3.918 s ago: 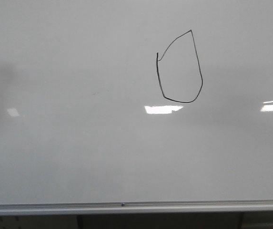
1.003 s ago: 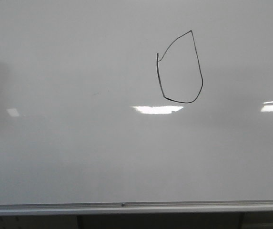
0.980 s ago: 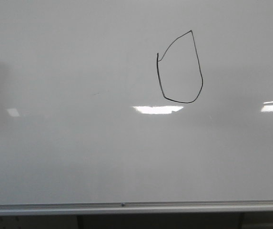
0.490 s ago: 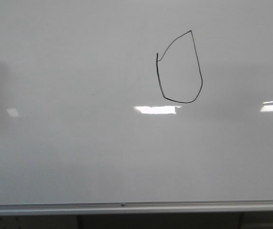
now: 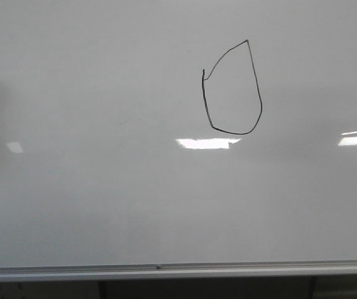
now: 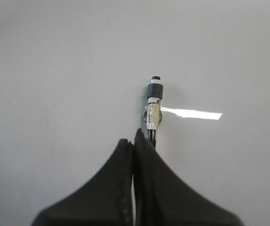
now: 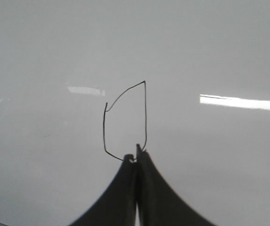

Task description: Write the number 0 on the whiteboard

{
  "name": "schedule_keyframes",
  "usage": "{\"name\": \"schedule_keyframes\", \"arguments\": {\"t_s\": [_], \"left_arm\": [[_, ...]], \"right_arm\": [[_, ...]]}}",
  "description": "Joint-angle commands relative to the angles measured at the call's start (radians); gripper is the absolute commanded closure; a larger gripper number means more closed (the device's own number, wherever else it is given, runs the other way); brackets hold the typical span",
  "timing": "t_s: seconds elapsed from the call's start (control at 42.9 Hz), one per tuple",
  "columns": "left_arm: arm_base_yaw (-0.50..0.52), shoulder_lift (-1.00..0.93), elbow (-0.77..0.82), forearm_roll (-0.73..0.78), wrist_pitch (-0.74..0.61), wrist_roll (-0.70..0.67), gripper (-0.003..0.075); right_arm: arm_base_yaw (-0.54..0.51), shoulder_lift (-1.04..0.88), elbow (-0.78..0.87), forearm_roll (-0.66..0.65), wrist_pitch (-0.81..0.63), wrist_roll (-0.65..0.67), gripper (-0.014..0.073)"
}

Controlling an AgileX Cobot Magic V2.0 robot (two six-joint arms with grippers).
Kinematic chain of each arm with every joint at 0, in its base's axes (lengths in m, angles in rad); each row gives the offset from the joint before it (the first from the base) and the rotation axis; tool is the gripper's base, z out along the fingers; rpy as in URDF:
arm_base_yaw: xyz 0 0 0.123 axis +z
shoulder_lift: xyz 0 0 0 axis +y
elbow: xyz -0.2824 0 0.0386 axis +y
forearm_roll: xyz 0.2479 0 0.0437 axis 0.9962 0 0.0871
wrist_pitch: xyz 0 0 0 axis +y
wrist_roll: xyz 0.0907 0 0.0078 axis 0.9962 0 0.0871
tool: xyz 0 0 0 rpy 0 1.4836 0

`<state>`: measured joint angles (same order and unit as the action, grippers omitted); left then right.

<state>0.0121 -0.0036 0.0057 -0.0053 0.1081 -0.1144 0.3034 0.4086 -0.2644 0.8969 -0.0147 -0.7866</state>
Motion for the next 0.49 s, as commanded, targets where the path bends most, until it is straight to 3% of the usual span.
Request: {"name": "schedule_keyframes", "arguments": {"t_s": [0.0, 0.117, 0.257, 0.327, 0.466], "left_arm": [[-0.005, -0.02, 0.022, -0.009, -0.086, -0.01, 0.074], [-0.005, -0.02, 0.022, -0.009, -0.086, -0.01, 0.074], [-0.005, -0.02, 0.022, -0.009, -0.086, -0.01, 0.074], [-0.005, -0.02, 0.022, -0.009, -0.086, -0.01, 0.074], [-0.005, -0.02, 0.022, -0.009, -0.086, -0.01, 0.074]], "right_arm": [[-0.067, -0.038, 0.005, -0.163, -0.039, 0.166, 0.0664], [-0.154, -0.116, 0.077, -0.428, -0.038, 0.434, 0.0664], [-0.214, -0.213, 0.172, -0.7, -0.038, 0.638, 0.0664], [-0.233, -0.253, 0.222, -0.765, -0.038, 0.675, 0.0664], [-0.273, -0.314, 0.293, -0.771, -0.03, 0.675, 0.0664]]}}
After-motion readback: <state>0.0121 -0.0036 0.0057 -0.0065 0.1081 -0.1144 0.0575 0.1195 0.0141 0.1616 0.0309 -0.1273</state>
